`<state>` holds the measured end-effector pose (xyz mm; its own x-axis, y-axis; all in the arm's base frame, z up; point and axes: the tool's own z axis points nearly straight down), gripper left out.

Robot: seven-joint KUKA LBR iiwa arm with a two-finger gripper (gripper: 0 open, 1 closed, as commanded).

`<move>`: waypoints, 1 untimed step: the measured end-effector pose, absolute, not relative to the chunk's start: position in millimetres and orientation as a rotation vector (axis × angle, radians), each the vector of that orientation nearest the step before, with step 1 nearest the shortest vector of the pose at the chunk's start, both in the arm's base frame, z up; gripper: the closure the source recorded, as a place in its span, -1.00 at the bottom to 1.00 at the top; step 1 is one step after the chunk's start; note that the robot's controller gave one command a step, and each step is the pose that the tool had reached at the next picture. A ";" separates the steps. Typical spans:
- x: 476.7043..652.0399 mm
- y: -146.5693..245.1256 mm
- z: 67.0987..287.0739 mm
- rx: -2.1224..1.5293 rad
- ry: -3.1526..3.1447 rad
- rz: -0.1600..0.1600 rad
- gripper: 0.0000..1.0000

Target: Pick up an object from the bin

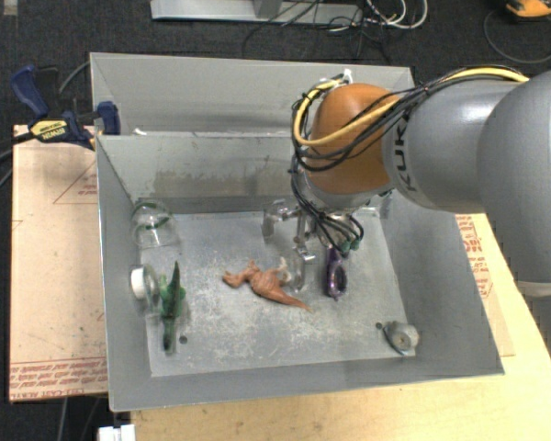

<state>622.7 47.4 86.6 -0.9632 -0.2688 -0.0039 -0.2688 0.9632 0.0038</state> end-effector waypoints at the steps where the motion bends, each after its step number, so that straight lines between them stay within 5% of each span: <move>1: 586.6 55.8 72.2 -0.093 3.135 0.008 -1.00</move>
Offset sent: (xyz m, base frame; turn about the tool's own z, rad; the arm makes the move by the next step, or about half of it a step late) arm -0.0531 0.0186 -0.0166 0.2904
